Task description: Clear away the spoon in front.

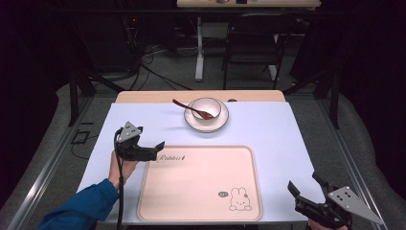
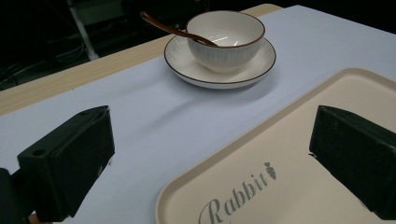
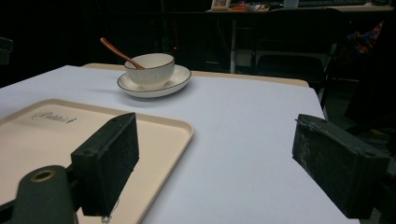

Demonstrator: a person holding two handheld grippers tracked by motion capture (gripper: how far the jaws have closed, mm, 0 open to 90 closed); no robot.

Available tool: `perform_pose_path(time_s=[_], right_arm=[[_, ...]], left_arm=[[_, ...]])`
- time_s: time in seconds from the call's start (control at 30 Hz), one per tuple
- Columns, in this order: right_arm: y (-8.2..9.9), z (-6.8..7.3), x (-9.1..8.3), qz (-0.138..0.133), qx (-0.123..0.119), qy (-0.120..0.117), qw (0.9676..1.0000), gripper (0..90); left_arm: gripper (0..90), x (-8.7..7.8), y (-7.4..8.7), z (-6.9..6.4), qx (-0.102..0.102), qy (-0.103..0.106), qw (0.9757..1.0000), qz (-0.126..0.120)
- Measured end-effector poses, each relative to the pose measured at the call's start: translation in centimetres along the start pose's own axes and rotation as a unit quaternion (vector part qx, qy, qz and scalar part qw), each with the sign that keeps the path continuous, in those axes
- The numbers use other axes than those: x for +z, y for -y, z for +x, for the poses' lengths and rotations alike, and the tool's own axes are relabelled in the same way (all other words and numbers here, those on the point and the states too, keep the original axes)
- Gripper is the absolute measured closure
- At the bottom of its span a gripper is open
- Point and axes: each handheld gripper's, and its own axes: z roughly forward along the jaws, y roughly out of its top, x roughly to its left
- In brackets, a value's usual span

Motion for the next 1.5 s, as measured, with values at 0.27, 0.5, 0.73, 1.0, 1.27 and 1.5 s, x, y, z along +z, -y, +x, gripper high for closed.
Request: perform_pose_path(time_s=[0.27,0.5,0.73,1.0,1.27,1.5], right_arm=[[0.0,0.1,-0.1,-0.003,-0.007,-0.009,0.9999,13.7],[0.0,0.1,-0.1,-0.005,-0.006,-0.015,0.9999,13.7],[0.0,0.1,-0.1,-0.003,-0.005,-0.012,0.9999,13.7],[0.0,0.0,0.0,-0.003,-0.005,-0.011,0.9999,13.7],[0.1,0.0,0.0,-0.003,-0.005,-0.011,0.9999,13.7],[0.1,0.0,0.0,-0.003,-0.005,-0.012,0.9999,13.7]], left_arm=[[0.0,1.0,-0.8,0.4,-0.019,0.002,0.9998,-0.01],[0.0,2.5,-1.6,0.6,-0.044,0.004,0.9989,-0.015],[0.0,5.0,-2.4,1.0,-0.063,0.01,0.9979,-0.016],[0.0,7.9,-3.1,1.8,-0.096,0.0,0.9952,-0.02],[0.2,10.4,-4.1,2.0,-0.118,0.009,0.993,-0.002],[0.3,11.7,-4.9,1.8,-0.12,-0.008,0.9927,-0.006]])
